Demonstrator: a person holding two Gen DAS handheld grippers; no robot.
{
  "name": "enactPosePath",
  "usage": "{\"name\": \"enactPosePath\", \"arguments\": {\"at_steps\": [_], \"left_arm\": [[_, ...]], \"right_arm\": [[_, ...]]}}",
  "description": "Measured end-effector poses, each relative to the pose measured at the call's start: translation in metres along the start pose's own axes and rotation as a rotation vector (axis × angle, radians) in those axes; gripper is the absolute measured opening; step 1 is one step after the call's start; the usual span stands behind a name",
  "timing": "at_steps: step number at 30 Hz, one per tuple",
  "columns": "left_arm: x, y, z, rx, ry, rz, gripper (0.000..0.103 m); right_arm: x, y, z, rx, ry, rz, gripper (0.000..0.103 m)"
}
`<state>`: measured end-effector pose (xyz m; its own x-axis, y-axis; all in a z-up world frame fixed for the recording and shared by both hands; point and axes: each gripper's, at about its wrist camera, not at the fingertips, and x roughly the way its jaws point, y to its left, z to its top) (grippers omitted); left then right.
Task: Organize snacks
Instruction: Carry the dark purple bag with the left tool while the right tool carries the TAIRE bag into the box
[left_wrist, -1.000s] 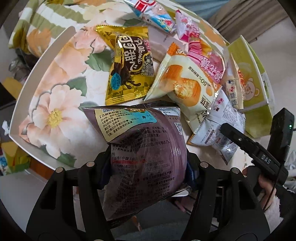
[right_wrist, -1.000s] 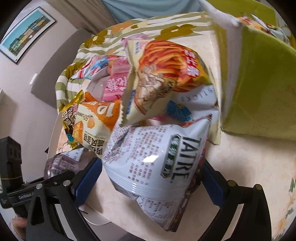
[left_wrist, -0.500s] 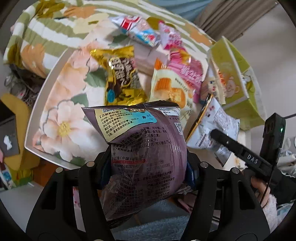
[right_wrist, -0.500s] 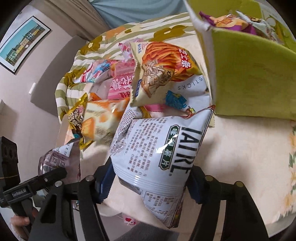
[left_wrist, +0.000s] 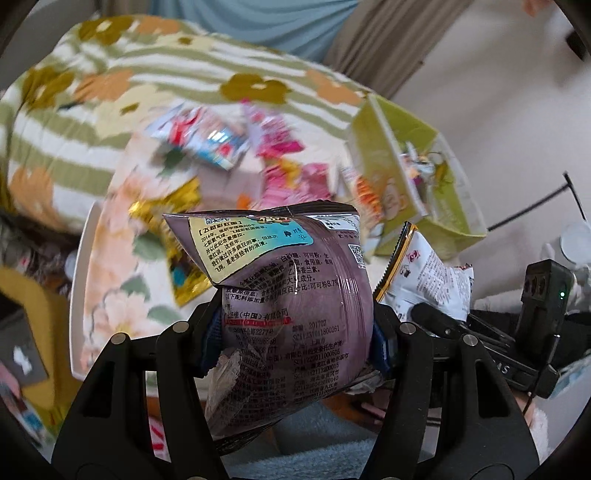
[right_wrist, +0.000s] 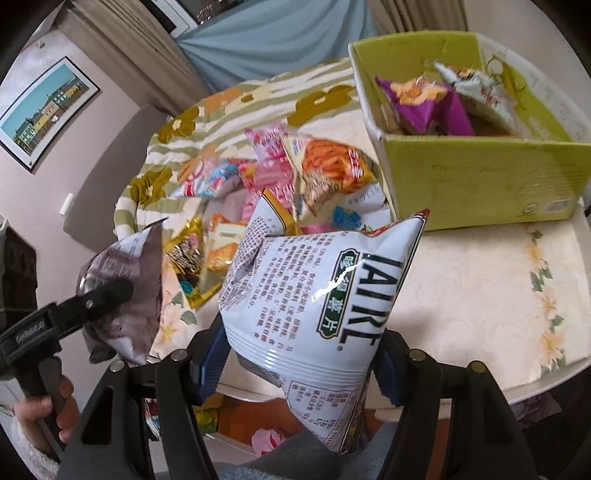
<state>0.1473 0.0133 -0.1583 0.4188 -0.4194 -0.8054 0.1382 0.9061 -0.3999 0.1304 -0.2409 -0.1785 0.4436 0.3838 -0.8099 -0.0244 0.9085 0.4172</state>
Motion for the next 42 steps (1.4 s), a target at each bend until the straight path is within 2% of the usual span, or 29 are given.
{"name": "enactPosePath", "arguments": {"at_steps": [7,16,25,35,37,38,39,40,41,42], "left_arm": [[0.0,-0.042,0.039,0.081,-0.044,-0.063,0.059],[0.018,-0.128,0.095,0.16,-0.118,-0.099,0.059],[0.099,-0.215,0.131,0.173,-0.075,-0.091,0.059],[0.192,-0.255,0.126,0.129,0.019,-0.036,0.06],[0.201,-0.256,0.123,0.127,0.028,-0.007,0.062],[0.205,-0.257,0.122,0.126,0.034,0.014,0.068],[0.207,-0.256,0.121,0.124,0.038,0.031,0.084],[0.209,-0.256,0.12,0.119,0.04,0.061,0.092],[0.209,-0.255,0.119,0.113,0.037,0.08,0.099],[0.206,-0.253,0.116,0.104,0.026,0.086,0.099]], "right_arm": [[-0.053,-0.009,0.025,0.03,-0.099,-0.036,0.063],[-0.111,-0.062,0.078,0.028,-0.235,-0.122,0.063],[-0.125,-0.128,0.135,0.015,-0.253,-0.136,0.063],[-0.119,-0.19,0.171,0.01,-0.2,-0.114,0.063],[-0.116,-0.198,0.175,0.001,-0.186,-0.113,0.063],[-0.115,-0.201,0.176,-0.001,-0.183,-0.111,0.063],[-0.114,-0.204,0.177,-0.002,-0.181,-0.108,0.063],[-0.113,-0.205,0.177,-0.004,-0.177,-0.102,0.063],[-0.112,-0.207,0.178,-0.005,-0.174,-0.097,0.063],[-0.111,-0.208,0.178,-0.007,-0.168,-0.089,0.064]]}}
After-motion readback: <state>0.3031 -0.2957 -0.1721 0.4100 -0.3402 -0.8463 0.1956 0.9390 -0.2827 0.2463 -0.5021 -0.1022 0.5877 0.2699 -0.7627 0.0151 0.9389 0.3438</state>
